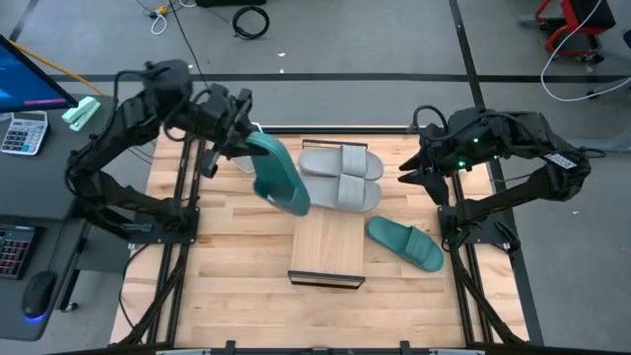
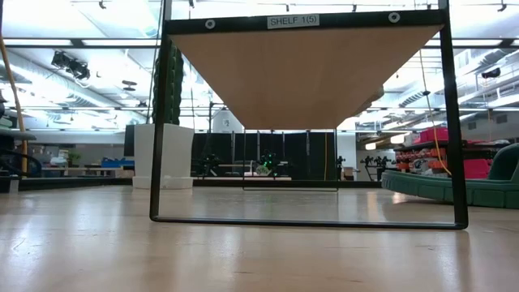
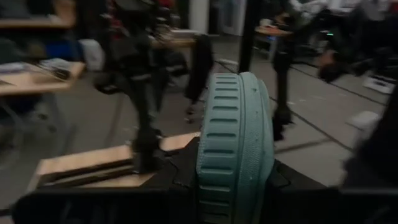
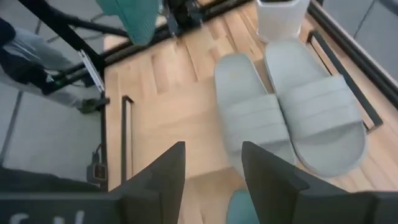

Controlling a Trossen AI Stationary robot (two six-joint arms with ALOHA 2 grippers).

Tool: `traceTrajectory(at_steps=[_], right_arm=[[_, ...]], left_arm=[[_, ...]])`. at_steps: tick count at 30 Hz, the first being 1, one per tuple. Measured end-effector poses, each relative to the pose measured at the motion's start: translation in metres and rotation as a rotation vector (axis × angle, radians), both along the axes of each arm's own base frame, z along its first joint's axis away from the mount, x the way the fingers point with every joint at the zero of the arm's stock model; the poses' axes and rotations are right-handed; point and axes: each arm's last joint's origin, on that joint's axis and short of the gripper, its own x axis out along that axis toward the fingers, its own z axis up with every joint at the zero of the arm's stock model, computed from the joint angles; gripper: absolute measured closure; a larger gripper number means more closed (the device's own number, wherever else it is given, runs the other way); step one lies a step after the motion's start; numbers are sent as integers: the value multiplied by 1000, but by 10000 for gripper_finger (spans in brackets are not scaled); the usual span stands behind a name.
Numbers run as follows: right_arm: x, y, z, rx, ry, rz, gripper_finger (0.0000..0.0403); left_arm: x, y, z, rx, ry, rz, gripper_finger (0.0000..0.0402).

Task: Pick and place slides into the shelf
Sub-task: Put the bottom green slipper onto the shelf

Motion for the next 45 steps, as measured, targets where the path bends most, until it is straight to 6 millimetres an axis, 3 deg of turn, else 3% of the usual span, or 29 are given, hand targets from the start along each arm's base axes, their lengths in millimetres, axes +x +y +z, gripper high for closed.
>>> traceTrajectory(at_steps=[8,22,33,45], right_arm=[[-2,1,-3,33,38,-2,238],[-10,11,-11,64,159,25,238],[-10,10,-11,41,158,3,238],[-4,10,-13,27,175,-9,238]], left_arm=[[28,11,-7,-70,90,-173,313],[58,20,-13,-49,121,-276,311],[83,22,-41,-31,224,-331,313],[90,13,-68,137,370,-318,311]])
